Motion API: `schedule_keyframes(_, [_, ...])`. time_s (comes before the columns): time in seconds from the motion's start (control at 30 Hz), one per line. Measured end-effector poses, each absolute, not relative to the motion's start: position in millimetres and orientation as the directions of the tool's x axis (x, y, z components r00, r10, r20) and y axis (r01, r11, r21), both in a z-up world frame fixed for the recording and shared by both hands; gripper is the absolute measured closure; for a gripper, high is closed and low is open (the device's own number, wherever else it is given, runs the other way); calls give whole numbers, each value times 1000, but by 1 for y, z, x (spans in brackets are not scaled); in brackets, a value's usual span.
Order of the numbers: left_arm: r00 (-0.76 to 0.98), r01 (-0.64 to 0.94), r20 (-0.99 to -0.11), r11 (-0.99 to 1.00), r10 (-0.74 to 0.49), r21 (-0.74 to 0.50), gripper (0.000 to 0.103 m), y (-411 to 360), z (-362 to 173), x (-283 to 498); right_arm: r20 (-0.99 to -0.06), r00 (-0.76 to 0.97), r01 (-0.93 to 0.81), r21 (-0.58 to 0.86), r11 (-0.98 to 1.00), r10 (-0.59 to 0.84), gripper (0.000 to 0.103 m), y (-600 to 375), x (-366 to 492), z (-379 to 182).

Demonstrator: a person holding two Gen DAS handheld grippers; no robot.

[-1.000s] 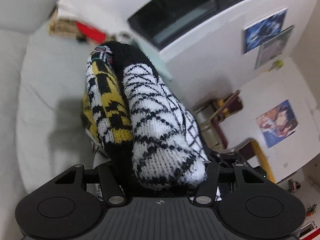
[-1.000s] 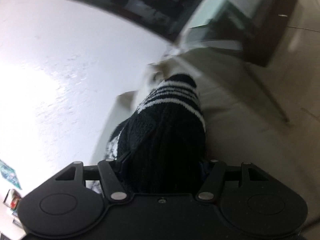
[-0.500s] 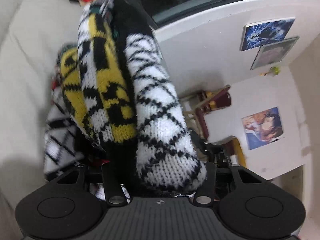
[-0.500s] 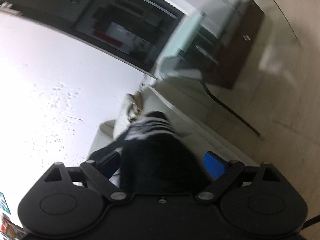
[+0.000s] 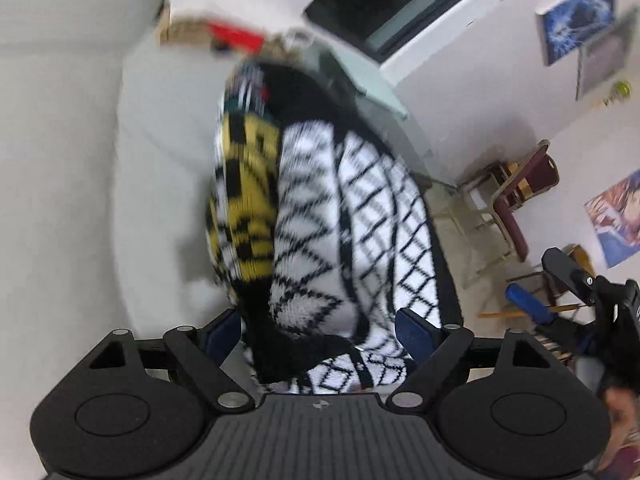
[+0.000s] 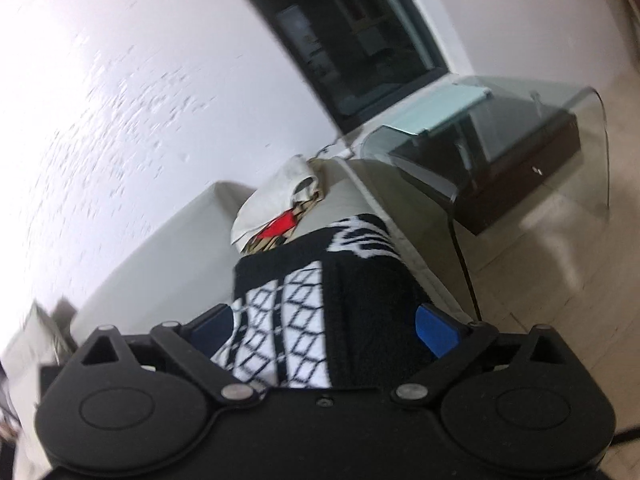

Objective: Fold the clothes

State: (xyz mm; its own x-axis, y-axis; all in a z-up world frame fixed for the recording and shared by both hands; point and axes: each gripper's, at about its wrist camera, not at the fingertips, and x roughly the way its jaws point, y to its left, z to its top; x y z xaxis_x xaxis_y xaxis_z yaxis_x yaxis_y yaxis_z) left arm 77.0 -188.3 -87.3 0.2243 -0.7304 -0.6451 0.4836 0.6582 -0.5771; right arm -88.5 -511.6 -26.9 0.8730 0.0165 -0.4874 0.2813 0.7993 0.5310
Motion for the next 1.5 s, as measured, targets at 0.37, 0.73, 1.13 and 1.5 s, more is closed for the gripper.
schedule_keyframes(0.37, [321,698,-631,627,-706,-347,89,-268,-45,72,-604,796,298,336,893,-38,91,-488,-44,9])
schedule_keyframes(0.73, [383,602,-797,780,-468,-169,94,-301,-115,120,-839,510,399,35,916,-190,92,-485,105,-78])
schedule_keyframes(1.13, [461,637,-666,741,-586,-211,59,-262,-37,96,-742,660,400,214,891,-118,91,-507,49,-15])
schedule_keyframes(1.5, [534,557,-693,818,-484,-142,86,-338,-56,183,-746,650,401,173,900,-146,90,-510,92,-42])
